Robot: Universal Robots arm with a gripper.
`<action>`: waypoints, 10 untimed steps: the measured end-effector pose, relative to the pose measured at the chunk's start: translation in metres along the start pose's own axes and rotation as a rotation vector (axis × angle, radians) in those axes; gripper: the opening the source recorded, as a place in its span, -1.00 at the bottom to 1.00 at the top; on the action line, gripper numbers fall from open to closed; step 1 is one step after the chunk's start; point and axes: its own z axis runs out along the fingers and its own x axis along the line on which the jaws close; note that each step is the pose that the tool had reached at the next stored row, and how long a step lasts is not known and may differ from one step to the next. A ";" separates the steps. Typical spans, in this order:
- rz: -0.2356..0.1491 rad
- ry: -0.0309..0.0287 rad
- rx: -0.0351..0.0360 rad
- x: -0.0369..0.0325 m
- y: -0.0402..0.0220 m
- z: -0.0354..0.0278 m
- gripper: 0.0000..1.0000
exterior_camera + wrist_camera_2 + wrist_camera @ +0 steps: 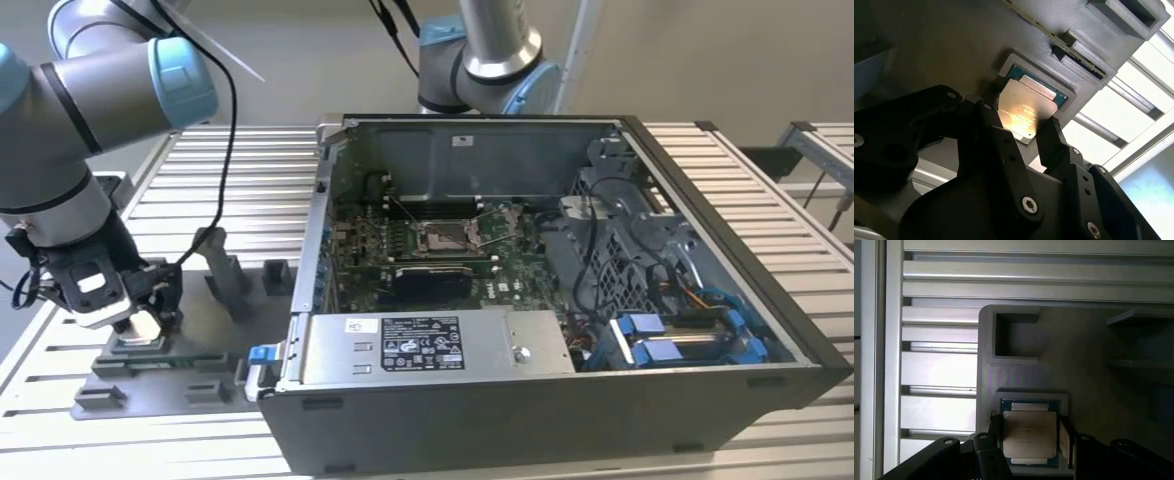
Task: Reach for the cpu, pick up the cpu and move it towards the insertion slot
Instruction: 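Pick up the cpu and move it towards the insertion slot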
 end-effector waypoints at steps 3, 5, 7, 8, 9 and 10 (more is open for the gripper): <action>0.000 0.0001 0.0001 0.0000 0.0000 0.0000 -1.00; 0.000 -0.0005 -0.0002 0.0000 0.0001 -0.0009 -1.00; 0.000 0.0001 0.0000 0.0001 0.0003 -0.0053 -1.00; 0.000 0.0001 0.0001 0.0001 0.0003 -0.0078 -1.00; 0.000 0.0000 0.0001 0.0001 0.0004 -0.0103 -1.00; 0.000 0.0002 0.0002 0.0002 0.0005 -0.0131 -1.00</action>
